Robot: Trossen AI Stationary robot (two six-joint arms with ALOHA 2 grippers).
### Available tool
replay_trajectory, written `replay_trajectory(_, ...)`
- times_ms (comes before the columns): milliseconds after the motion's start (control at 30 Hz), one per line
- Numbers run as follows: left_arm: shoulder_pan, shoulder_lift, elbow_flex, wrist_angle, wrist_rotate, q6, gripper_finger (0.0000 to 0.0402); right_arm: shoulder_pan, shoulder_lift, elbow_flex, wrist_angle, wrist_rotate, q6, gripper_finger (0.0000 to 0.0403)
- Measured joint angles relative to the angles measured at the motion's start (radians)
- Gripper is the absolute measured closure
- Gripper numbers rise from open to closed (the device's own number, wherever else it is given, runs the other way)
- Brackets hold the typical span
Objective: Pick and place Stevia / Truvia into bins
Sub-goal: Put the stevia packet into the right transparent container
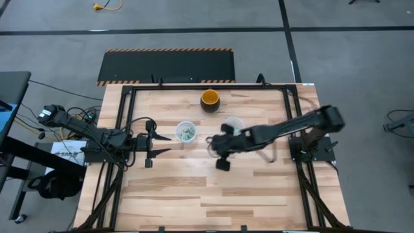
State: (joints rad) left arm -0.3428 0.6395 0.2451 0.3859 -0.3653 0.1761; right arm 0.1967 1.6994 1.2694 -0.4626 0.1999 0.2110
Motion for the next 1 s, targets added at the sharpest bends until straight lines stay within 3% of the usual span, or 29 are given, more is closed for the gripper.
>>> replay_trajectory(233,0.0,0.0,0.0,0.0,0.0,0.0,0.0235,-0.03,-0.26,0.001,-0.239,0.214,-0.062,0.0399)
replay_trajectory(367,0.0,0.0,0.0,0.0,0.0,0.0,0.0235,-0.07,-0.313,0.001,-0.307,0.222,-0.062,0.0394)
replay_trajectory(567,0.0,0.0,0.0,0.002,-0.031,-0.052,0.0235,-0.14,-0.288,0.002,-0.408,0.214,-0.096,0.0399)
replay_trajectory(767,0.0,0.0,0.0,-0.007,-0.13,-0.093,0.0235,-0.233,-0.252,0.004,-0.415,0.085,-0.158,0.0397)
replay_trajectory(1000,0.0,0.0,0.0,-0.017,-0.139,-0.093,0.0235,-0.334,-0.217,0.001,-0.42,-0.048,-0.245,0.04)
